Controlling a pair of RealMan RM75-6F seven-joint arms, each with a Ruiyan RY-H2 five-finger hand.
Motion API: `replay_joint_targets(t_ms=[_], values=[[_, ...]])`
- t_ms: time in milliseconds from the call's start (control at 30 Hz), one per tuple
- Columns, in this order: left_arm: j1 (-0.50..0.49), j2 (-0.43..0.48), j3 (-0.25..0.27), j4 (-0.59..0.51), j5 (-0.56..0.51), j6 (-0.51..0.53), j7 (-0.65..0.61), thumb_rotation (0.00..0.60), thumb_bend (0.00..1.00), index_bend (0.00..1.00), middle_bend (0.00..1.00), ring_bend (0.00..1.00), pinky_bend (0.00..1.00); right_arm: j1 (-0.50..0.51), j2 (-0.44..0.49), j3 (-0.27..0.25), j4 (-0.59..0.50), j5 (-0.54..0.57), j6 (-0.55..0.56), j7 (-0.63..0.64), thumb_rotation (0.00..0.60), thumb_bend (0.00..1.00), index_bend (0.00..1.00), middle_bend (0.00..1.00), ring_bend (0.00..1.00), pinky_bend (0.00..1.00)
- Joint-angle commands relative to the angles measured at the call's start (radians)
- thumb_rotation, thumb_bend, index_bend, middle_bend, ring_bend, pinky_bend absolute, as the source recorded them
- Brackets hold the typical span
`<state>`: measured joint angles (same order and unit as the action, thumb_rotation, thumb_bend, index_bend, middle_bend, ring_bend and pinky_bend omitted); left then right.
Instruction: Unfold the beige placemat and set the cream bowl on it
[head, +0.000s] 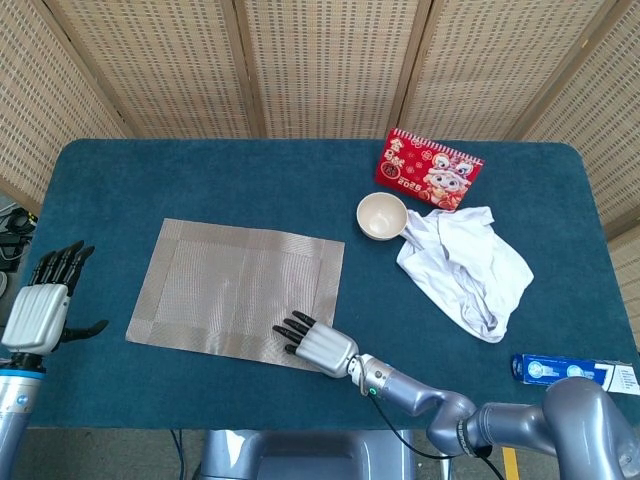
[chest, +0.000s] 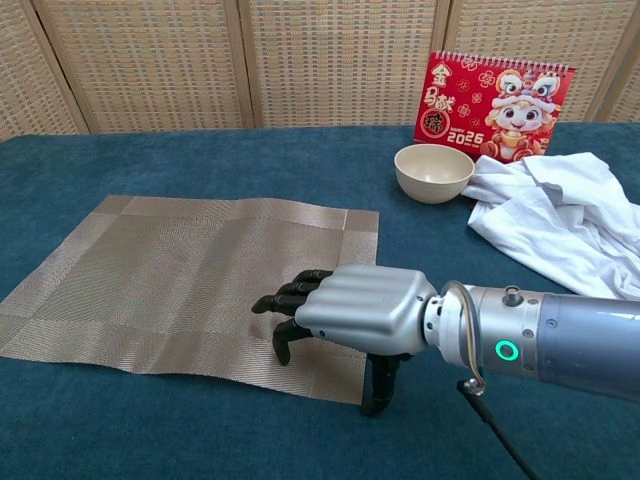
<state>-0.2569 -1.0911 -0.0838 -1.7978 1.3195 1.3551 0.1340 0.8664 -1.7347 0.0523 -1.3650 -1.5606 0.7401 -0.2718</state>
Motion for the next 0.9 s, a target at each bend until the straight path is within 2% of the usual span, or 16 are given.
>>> replay_joint_targets(t_ms=[33,500,733,900], values=[[0.001,0.000,-0.002,0.000,0.000,-0.001,-0.002,0.600,0.00,0.00,0.00,0.00,0.00,0.004,-0.006,0.003,0.006,0.003,0.006,0.004,0.600,0.14,0.34,0.00,0.00,0.00],[0.004,0.005,-0.009,-0.001,0.001,-0.008,-0.010,0.600,0.00,0.00,0.00,0.00,0.00,0.022,-0.023,0.021,0.015,0.035,0.021,-0.011,0.600,0.15,0.34,0.00,0.00,0.00],[0.003,0.008,-0.011,0.000,0.004,-0.014,-0.016,0.600,0.00,0.00,0.00,0.00,0.00,0.027,-0.014,0.024,0.010,0.052,0.024,-0.017,0.600,0.27,0.34,0.00,0.00,0.00],[0.003,0.009,-0.012,-0.001,0.002,-0.017,-0.017,0.600,0.00,0.00,0.00,0.00,0.00,0.029,-0.011,0.023,0.003,0.058,0.024,-0.016,0.600,0.29,0.34,0.00,0.00,0.00]])
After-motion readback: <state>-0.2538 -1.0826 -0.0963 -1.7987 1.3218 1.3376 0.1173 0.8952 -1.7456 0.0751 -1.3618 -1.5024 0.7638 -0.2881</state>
